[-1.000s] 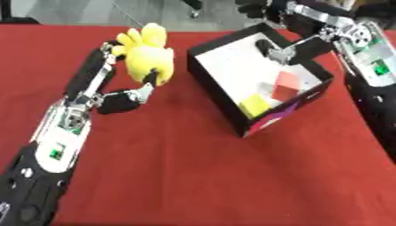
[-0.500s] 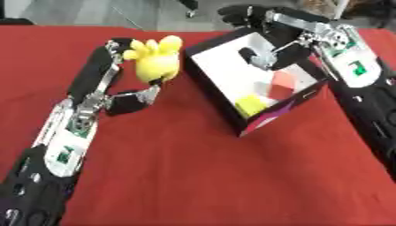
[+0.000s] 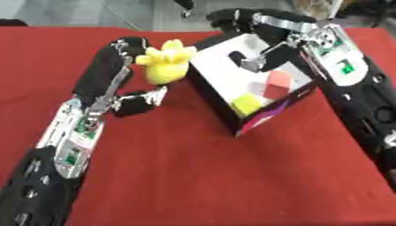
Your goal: Pick up the objects with one hand, pass them to the other hand, and then place them into the box on the other side of the table.
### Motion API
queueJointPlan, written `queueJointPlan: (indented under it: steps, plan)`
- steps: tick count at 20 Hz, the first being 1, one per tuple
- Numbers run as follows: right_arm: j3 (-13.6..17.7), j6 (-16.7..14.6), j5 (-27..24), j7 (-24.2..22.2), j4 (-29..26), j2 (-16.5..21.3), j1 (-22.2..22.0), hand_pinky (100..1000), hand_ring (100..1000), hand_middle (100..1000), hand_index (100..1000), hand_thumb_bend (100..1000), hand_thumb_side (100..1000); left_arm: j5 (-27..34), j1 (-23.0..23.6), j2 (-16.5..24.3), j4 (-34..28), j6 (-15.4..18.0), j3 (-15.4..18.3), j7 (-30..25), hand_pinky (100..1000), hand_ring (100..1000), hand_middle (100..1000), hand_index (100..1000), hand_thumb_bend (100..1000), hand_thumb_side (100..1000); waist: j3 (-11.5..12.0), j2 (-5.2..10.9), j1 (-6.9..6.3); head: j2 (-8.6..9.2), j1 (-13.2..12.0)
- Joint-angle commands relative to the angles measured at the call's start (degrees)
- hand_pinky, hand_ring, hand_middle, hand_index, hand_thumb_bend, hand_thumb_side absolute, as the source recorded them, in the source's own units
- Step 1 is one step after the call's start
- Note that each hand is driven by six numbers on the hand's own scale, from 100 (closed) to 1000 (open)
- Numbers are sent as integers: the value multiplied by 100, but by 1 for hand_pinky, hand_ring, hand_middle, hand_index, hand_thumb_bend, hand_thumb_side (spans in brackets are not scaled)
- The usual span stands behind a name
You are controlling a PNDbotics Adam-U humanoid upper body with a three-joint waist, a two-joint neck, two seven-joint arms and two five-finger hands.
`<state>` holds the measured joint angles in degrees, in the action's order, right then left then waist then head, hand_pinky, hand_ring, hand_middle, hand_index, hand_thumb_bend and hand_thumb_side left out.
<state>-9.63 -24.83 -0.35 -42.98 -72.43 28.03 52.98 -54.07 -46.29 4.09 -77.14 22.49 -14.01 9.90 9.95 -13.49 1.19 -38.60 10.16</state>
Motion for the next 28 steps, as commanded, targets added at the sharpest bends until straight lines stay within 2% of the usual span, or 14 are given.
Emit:
queueJointPlan:
  steps: [1, 10, 16, 22, 28]
  plan:
    - [-5, -1070, 96, -874, -65, 48, 144, 1000, 1000, 1000, 1000, 100, 124, -31, -141, -74, -106, 36, -37, -12, 724, 543, 471, 541, 100, 219, 13, 95, 15, 69, 28]
    - [-162, -1588, 279, -898, -5, 0, 169, 1000, 1000, 1000, 1000, 100, 155, 26, -187, -211, -112, 98, -121, -57, 719, 530, 455, 524, 100, 237, 39, 83, 8, 109, 71]
    - [-348, -2011, 417, -898, 111, -60, 162, 1000, 1000, 1000, 1000, 100, 159, 25, -221, -291, 43, 239, -163, 0, 717, 526, 454, 524, 100, 231, 53, 86, 10, 262, 113]
    - [-465, -2200, 445, -898, 127, -78, 146, 1000, 1000, 1000, 1000, 100, 173, -29, -226, -291, 92, 274, -145, 74, 715, 525, 454, 523, 100, 226, 59, 91, 7, 228, 107]
    - [-488, -2224, 444, -898, 119, -77, 140, 1000, 1000, 1000, 1000, 100, 173, -52, -225, -290, 106, 279, -143, 102, 715, 525, 454, 523, 100, 226, 60, 91, 6, 220, 106]
